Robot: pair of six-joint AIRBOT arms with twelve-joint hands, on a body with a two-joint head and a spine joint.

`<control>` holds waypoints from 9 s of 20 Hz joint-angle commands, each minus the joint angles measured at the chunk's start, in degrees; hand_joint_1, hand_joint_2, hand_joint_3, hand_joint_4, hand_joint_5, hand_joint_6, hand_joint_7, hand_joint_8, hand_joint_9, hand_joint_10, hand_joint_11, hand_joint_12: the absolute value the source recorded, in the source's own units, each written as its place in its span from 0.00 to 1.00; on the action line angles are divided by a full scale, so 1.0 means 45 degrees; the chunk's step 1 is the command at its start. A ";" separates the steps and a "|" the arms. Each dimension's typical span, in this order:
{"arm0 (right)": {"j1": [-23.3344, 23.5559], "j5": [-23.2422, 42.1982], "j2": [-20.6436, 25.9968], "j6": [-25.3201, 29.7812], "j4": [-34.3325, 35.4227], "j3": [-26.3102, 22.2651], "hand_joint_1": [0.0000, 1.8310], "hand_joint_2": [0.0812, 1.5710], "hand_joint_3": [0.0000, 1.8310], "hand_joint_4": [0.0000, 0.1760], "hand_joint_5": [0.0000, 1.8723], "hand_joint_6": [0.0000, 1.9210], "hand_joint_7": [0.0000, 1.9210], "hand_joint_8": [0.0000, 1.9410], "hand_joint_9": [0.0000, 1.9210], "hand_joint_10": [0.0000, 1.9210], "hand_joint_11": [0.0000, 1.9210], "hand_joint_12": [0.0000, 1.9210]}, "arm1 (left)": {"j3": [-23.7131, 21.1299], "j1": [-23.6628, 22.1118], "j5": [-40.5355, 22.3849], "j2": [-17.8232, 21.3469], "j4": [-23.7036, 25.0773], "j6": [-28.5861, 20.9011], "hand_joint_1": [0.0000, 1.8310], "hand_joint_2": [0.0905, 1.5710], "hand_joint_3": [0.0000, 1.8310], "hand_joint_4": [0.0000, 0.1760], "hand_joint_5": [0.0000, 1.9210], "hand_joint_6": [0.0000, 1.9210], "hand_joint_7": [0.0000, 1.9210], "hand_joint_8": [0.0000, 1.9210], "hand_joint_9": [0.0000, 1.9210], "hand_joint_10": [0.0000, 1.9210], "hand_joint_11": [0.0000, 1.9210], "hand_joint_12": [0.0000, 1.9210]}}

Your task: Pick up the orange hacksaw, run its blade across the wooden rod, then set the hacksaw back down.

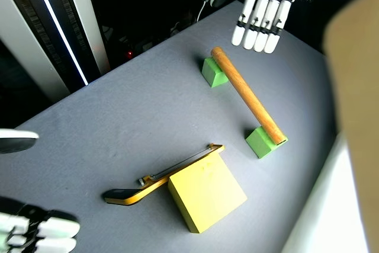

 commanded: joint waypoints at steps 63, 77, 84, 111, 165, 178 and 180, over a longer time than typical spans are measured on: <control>0.1191 0.1441 -0.7598 0.9906 -0.4535 0.8687 0.35 0.70 0.00 0.00 0.00 0.00 0.00 0.00 0.01 0.00 0.00 0.06 | -0.1500 0.2615 0.3035 0.0282 0.1814 -0.1538 0.00 0.74 0.00 0.00 0.08 0.00 0.06 0.00 0.06 0.00 0.00 0.27; 0.1118 0.1105 -0.8110 0.9490 -0.4542 0.8911 0.35 0.71 0.00 0.00 0.00 0.00 0.00 0.00 0.00 0.00 0.00 0.04 | -0.1691 0.2695 0.3063 0.0318 0.1619 -0.1484 0.00 0.75 0.00 0.00 0.06 0.00 0.04 0.00 0.05 0.00 0.00 0.17; 0.1277 0.0844 -0.8298 0.9078 -0.4632 0.9021 0.33 0.72 0.00 0.00 0.00 0.00 0.00 0.00 0.01 0.00 0.00 0.08 | -0.1701 0.2768 0.3101 0.0303 0.1491 -0.1429 0.00 0.75 0.00 0.00 0.07 0.00 0.04 0.00 0.05 0.00 0.00 0.19; 0.2167 0.0360 -0.9341 0.8218 -0.4632 0.9522 0.39 0.70 0.00 0.00 0.02 0.00 0.04 0.00 0.04 0.00 0.00 0.11 | -0.1676 0.2736 0.3179 0.0253 0.1249 -0.1411 0.00 0.75 0.00 0.00 0.07 0.00 0.05 0.00 0.05 0.00 0.00 0.20; 0.1688 0.2111 -0.7778 0.2118 0.0867 0.5175 0.75 0.72 0.00 0.00 0.45 0.49 0.43 0.63 0.48 0.72 0.52 0.73 | -0.1785 0.2719 0.3026 0.0421 0.0267 -0.1070 0.00 0.75 0.00 0.00 0.08 0.00 0.06 0.00 0.06 0.00 0.00 0.23; 0.0741 0.8026 -0.7701 -0.3362 0.6206 0.0603 0.75 0.72 0.00 0.00 0.44 0.49 0.44 0.62 0.49 0.72 0.52 0.72 | -0.1748 0.2695 0.3026 0.0352 0.0267 -0.1070 0.00 0.75 0.00 0.00 0.08 0.00 0.06 0.00 0.06 0.00 0.00 0.22; 0.1173 0.7985 -0.7764 -0.3457 0.6210 0.0575 0.75 0.73 0.00 0.00 0.43 0.51 0.43 0.63 0.48 0.73 0.52 0.73 | -0.1744 0.2695 0.3027 0.0345 0.0267 -0.1070 0.00 0.75 0.00 0.00 0.07 0.00 0.05 0.00 0.05 0.00 0.00 0.22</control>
